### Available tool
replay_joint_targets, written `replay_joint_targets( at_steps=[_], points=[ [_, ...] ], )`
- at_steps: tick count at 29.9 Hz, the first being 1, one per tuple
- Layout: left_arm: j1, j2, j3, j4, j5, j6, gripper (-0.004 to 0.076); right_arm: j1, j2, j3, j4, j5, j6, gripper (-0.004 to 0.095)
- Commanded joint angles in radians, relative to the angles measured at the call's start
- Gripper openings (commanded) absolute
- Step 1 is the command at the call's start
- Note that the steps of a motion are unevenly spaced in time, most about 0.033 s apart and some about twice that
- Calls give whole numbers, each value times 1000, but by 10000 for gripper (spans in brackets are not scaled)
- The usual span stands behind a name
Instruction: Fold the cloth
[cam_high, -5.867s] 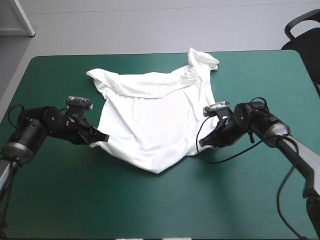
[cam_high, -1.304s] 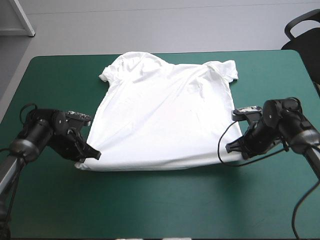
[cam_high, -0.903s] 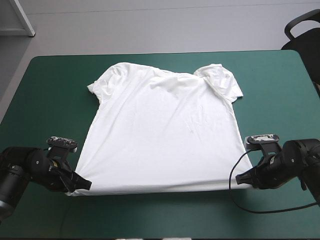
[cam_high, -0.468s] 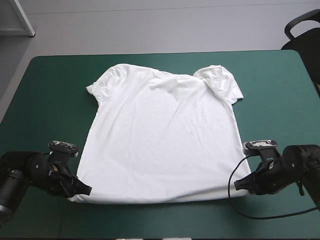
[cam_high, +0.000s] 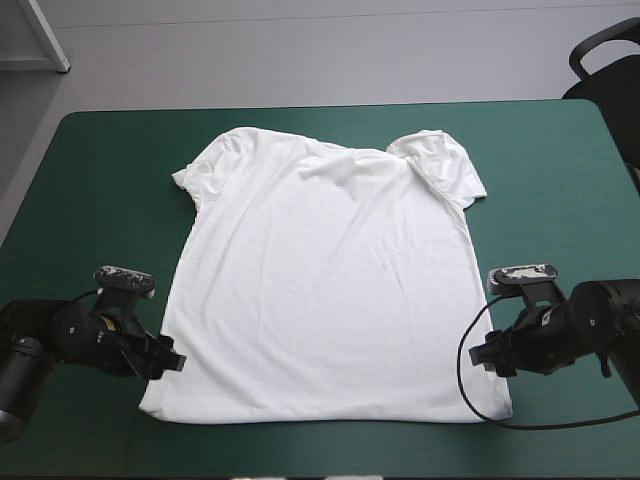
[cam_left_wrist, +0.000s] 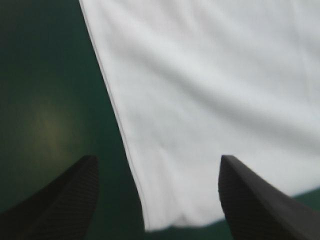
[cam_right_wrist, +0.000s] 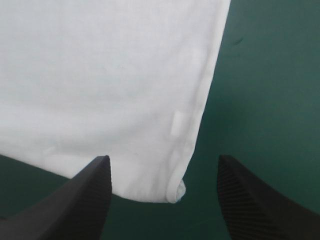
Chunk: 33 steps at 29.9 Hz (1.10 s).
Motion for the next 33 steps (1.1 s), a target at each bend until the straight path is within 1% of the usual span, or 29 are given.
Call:
replay_joint_targets(
  at_steps=[1,4,10,16,19,22,28,33],
  points=[
    [-3,18,-96,-17,-151,-33,504,-4,-17,-82,-23,-10,-13,590],
    [-2,101,-191,-1,-195,-51,504,-4,-17,-101,-43,-6,-10,590],
    [-2,349,-434,4,-206,-44,504,-4,-17,-103,-36,-6,-9,590],
    [-2,541,-585,-19,-250,-28,504,-4,-38,-103,-32,-6,-4,590],
    [-2,617,-624,-35,-297,-28,504,-4,-51,-103,-26,-6,-3,590],
    [8,677,-642,-29,-322,-30,504,-4,-73,-103,-16,-6,-3,590],
    [69,756,-645,-36,-310,-41,504,-4,-92,-103,-16,-6,-3,590],
    [87,798,-645,-47,-317,-21,504,-4,-88,-103,-16,-6,-3,590]
  ],
)
